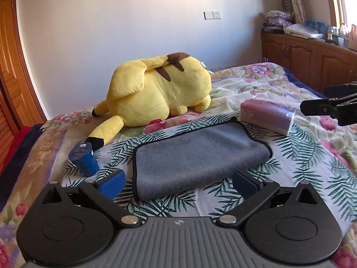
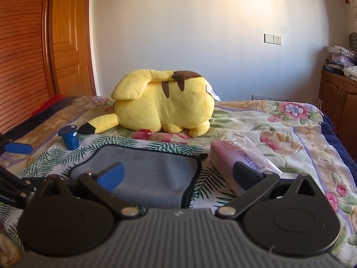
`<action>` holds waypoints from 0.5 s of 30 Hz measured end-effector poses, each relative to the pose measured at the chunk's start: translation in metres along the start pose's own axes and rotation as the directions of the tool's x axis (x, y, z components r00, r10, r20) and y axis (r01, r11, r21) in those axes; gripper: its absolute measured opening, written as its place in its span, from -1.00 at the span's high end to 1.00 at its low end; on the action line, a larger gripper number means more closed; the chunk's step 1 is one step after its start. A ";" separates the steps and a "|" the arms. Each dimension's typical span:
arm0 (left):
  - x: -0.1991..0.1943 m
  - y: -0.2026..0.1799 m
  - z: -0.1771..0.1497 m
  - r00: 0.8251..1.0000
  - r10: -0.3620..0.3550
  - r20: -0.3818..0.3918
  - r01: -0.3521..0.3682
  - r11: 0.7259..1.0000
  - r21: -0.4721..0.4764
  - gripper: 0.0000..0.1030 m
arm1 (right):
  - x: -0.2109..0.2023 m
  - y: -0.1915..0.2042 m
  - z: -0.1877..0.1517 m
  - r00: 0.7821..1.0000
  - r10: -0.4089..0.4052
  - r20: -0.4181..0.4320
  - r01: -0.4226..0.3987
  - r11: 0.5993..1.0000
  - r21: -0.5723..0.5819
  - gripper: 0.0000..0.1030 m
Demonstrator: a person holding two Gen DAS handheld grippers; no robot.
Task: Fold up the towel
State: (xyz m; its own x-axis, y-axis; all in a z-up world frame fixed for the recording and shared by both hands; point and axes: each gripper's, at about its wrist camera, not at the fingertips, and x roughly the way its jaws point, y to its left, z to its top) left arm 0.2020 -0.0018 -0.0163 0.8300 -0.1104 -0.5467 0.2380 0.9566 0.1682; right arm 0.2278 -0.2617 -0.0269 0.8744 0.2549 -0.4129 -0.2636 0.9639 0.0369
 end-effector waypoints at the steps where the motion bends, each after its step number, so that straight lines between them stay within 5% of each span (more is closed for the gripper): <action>1: -0.005 -0.001 0.001 1.000 -0.004 0.002 0.004 1.000 -0.001 -1.00 | -0.004 0.001 0.001 1.000 -0.002 0.004 0.002 1.000 -0.002 -1.00; 15: -0.088 -0.017 0.023 0.996 0.042 0.083 -0.041 0.999 -0.016 -1.00 | -0.071 0.018 0.021 0.998 -0.010 0.062 0.011 1.000 -0.016 -1.00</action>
State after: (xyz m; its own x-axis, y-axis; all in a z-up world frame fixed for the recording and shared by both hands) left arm 0.1363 -0.0143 0.0474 0.8783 -0.0922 -0.4691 0.1957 0.9646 0.1767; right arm 0.1699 -0.2605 0.0219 0.9005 0.2499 -0.3559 -0.2609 0.9652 0.0176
